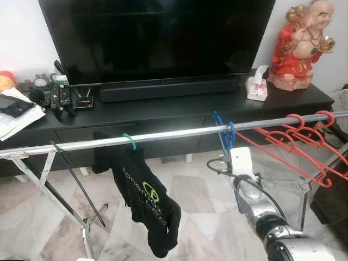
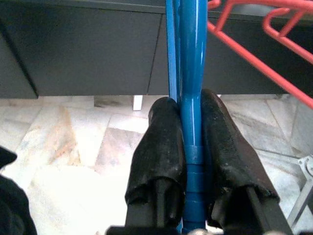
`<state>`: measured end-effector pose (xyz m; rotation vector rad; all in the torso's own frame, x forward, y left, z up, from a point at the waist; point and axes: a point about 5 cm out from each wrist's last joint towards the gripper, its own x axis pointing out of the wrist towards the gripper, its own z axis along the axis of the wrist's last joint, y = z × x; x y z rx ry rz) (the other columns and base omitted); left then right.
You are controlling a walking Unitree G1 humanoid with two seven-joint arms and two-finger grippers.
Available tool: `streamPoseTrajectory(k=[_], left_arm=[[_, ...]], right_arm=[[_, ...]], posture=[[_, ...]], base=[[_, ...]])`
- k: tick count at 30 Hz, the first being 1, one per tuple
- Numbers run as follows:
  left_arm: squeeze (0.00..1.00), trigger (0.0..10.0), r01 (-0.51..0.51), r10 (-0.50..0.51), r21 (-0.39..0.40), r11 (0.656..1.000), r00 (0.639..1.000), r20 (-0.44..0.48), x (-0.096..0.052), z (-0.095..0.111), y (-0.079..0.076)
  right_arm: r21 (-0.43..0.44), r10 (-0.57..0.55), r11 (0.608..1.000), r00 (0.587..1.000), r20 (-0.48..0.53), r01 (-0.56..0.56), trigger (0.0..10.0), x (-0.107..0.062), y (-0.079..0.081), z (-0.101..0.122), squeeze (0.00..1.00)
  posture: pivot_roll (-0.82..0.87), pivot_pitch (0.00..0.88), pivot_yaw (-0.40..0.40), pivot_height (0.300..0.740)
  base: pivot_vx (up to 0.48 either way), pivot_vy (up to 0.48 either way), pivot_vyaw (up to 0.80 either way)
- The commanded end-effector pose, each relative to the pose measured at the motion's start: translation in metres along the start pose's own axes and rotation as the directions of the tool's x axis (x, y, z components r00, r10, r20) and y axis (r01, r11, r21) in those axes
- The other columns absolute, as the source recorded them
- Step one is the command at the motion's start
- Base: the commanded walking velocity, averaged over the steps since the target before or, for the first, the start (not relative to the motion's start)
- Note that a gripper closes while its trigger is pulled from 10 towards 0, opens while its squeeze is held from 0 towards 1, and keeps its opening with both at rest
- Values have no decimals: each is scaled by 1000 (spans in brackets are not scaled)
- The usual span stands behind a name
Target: Hang hanger
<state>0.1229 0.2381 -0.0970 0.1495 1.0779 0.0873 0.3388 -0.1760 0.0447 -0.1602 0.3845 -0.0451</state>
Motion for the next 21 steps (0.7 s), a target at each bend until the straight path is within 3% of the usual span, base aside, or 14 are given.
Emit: streamPoseTrajectory(k=[1, 9, 14, 21], left_arm=[[0, 10000, 0, 1, 18, 1000, 1000, -19, 0, -3, 0], [0, 10000, -4, 4, 20, 1000, 1000, -19, 0, -3, 1], [0, 10000, -3, 4, 21, 1000, 1000, -20, 0, -3, 1], [0, 10000, -3, 3, 21, 1000, 1000, -20, 0, -3, 0]], right_arm=[[25, -5, 1000, 1000, -15, 5, 10000, 2, -3, 5, 0], [80, 11, 997, 999, -36, -8, 10000, 7, -6, 18, 0], [103, 70, 993, 994, -78, -62, 10000, 7, -3, 15, 0], [63, 88, 995, 991, -105, -81, 10000, 6, -6, 9, 0]], posture=[[-72, 0, -25, 740], [-68, 0, -21, 740], [-68, 0, -20, 740], [-67, 0, -21, 740]], base=[[0, 0, 0], [0, 0, 0], [0, 0, 0], [0, 0, 0]])
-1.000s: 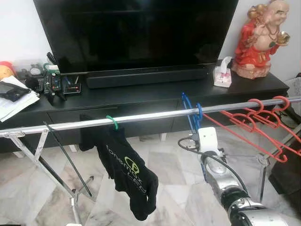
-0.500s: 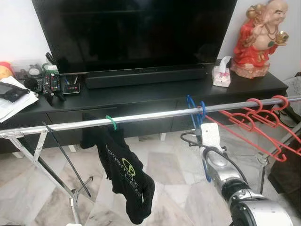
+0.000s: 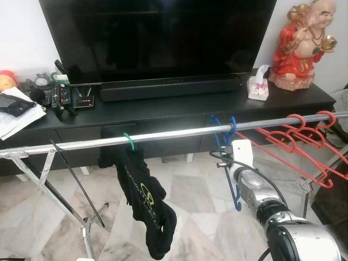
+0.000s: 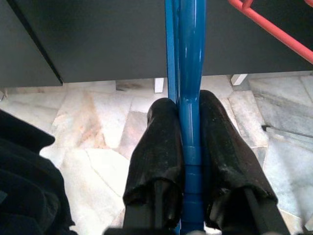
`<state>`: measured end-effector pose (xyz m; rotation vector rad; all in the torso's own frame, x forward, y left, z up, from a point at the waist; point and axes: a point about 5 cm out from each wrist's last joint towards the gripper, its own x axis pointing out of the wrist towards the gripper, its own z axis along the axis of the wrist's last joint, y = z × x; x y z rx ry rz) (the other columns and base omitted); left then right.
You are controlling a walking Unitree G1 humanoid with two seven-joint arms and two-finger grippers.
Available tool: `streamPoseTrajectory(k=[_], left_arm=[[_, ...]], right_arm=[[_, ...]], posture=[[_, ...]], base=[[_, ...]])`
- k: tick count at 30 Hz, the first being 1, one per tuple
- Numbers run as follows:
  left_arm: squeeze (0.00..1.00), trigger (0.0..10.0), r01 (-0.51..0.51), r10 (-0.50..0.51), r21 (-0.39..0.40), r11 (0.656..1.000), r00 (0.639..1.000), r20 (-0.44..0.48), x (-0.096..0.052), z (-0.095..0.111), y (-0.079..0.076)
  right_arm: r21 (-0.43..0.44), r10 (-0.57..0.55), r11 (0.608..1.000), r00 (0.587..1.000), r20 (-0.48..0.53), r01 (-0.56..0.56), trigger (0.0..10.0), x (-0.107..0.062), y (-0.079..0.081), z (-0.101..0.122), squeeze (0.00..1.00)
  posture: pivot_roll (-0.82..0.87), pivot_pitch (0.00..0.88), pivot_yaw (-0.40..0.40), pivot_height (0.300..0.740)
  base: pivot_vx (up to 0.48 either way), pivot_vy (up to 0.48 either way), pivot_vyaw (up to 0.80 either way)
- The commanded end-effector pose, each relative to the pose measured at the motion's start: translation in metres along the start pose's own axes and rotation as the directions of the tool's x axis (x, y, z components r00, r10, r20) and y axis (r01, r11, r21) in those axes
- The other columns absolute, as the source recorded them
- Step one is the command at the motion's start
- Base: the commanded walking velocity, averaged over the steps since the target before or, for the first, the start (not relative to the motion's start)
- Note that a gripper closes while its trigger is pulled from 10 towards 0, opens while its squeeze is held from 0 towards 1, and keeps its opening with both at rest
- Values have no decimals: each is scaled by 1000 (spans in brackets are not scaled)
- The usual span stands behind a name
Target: Hang hanger
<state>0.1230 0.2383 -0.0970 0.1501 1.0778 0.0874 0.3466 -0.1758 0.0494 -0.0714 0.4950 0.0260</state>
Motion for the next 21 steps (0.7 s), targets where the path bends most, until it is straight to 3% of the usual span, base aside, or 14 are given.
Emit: streamPoseTrajectory(k=[1, 21], left_arm=[[0, 10000, -2, 3, 21, 1000, 1000, -20, 0, -3, 0], [0, 10000, -6, 7, 25, 1000, 1000, -19, 0, -4, 1]], right_arm=[[-10, -10, 1000, 1000, -2, 10, 10000, 0, -5, 3, 0], [17, 11, 1000, 1000, 11, -11, 10000, -4, -7, -14, 24]], posture=[[-67, 0, -21, 740], [-71, 0, -20, 740]], base=[[0, 0, 0], [0, 0, 0]])
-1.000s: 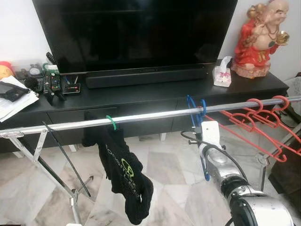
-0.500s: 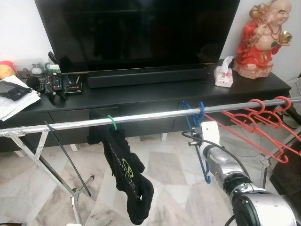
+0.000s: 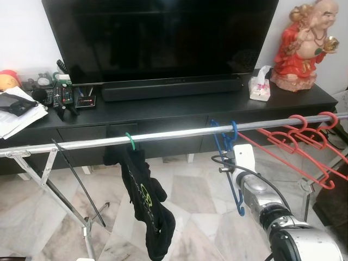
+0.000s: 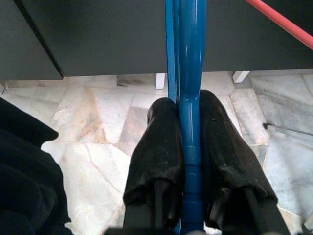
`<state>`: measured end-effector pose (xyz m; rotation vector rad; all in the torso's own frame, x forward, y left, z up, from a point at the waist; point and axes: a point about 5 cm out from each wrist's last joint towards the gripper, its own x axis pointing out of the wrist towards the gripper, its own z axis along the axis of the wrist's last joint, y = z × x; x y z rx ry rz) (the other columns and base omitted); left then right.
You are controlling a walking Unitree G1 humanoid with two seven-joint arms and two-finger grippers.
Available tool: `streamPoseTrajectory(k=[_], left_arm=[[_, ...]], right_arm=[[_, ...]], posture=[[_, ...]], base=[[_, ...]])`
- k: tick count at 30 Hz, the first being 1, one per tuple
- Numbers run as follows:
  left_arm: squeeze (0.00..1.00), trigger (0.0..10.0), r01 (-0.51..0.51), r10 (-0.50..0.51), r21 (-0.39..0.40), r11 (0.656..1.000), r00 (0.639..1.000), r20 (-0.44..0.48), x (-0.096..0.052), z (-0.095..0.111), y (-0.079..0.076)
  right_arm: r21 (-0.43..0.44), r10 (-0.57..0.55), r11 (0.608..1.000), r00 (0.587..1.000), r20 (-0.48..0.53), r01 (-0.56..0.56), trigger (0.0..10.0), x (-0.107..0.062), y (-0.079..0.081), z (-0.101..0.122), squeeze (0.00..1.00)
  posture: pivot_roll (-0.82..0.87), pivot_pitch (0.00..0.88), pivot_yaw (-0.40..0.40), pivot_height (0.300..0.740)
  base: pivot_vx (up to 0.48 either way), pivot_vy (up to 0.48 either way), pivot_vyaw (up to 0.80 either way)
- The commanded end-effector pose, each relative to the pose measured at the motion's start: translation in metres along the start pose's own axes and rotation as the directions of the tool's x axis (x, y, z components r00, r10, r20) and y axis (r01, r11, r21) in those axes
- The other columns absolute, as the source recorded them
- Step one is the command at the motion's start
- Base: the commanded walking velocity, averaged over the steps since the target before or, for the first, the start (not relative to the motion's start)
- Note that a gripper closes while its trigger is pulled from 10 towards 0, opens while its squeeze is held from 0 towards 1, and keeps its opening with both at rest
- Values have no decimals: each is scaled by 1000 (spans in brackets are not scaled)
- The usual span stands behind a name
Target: Hang hanger
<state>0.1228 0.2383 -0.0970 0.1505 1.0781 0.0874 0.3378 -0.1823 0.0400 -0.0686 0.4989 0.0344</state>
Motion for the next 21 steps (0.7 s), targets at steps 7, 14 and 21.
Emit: streamPoseTrajectory(k=[7, 14, 21], left_arm=[[0, 10000, -5, 5, 27, 1000, 1000, -20, -1, -4, 1], [0, 10000, -5, 5, 33, 999, 1000, -19, -1, -4, 1], [0, 10000, -5, 6, 36, 999, 1000, -17, -1, -5, 1]], right_arm=[[24, 9, 1000, 998, 59, -10, 10000, -2, 1, -2, 1000], [41, 18, 999, 992, 121, -23, 10000, -3, 4, 4, 1000], [50, 5, 999, 987, 163, -14, 10000, -4, 4, 4, 1000]], posture=[[-70, 0, -20, 740], [-72, 0, -18, 740], [-69, 0, -20, 740]], base=[[0, 0, 0], [0, 0, 0], [0, 0, 0]])
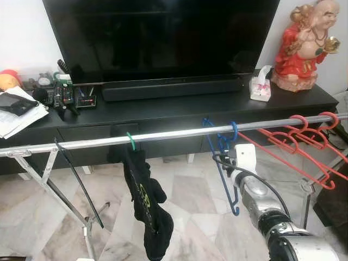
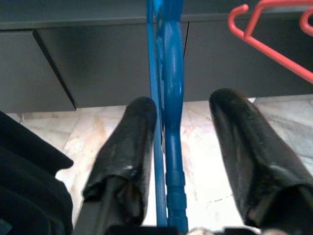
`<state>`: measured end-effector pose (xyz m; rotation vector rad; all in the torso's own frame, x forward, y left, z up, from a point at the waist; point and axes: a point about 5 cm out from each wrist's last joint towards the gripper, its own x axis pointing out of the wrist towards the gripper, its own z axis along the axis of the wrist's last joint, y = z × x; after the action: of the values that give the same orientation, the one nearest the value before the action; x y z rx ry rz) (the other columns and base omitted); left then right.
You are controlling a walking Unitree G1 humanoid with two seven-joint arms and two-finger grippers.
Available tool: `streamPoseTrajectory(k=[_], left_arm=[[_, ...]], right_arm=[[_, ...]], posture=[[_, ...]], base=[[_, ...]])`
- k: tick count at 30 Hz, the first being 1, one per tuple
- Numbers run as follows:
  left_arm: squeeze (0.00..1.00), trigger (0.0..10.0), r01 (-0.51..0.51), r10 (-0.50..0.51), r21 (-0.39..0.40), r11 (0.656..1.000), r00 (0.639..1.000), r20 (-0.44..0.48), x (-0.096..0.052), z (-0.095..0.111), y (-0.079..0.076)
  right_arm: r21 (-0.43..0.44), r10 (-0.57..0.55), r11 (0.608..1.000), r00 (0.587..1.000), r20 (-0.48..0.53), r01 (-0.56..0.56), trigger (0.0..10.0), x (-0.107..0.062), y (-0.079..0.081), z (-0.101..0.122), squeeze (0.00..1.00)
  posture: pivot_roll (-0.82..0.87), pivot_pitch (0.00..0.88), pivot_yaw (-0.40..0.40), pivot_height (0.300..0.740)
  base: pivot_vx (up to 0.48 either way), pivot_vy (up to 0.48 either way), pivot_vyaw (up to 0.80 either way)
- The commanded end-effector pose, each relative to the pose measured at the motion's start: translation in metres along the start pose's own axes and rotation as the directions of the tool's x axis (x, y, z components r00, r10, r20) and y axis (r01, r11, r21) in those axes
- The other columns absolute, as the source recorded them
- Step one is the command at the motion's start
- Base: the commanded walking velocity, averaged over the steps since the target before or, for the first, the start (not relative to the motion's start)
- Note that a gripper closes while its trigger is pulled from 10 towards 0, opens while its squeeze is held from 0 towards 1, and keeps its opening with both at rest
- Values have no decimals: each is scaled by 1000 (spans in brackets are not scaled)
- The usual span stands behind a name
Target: Hang hanger
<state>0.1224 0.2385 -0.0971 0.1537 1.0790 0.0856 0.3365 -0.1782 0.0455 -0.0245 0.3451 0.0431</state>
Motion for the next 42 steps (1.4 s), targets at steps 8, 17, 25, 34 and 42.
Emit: streamPoseTrajectory(k=[8, 17, 25, 34, 42], left_arm=[[0, 10000, -5, 6, 35, 999, 1000, -18, -1, -4, 1], [0, 10000, -5, 6, 32, 999, 1000, -19, -1, -4, 1], [0, 10000, -4, 4, 29, 1000, 1000, -18, 0, -3, 0], [0, 10000, -12, 12, 17, 1000, 1000, -12, 0, -2, 0], [0, 10000, -16, 17, 26, 1000, 1000, -17, 0, -3, 1]], right_arm=[[42, -38, 998, 996, 81, 35, 10000, -7, -4, -3, 1000], [15, -38, 999, 963, 267, 35, 10000, -22, 4, 2, 1000], [14, -64, 998, 960, 274, 63, 10000, -47, 7, -22, 1000], [5, -76, 997, 950, 304, 78, 10000, -65, 12, -24, 1000], [-6, -84, 996, 955, 284, 89, 10000, -62, 11, -22, 0]], posture=[[-71, 0, -18, 740], [-79, 0, -17, 740], [-78, 0, -27, 740], [-77, 0, -30, 740], [-72, 0, -35, 740]], base=[[0, 0, 0], [0, 0, 0], [0, 0, 0], [0, 0, 0], [0, 0, 0]])
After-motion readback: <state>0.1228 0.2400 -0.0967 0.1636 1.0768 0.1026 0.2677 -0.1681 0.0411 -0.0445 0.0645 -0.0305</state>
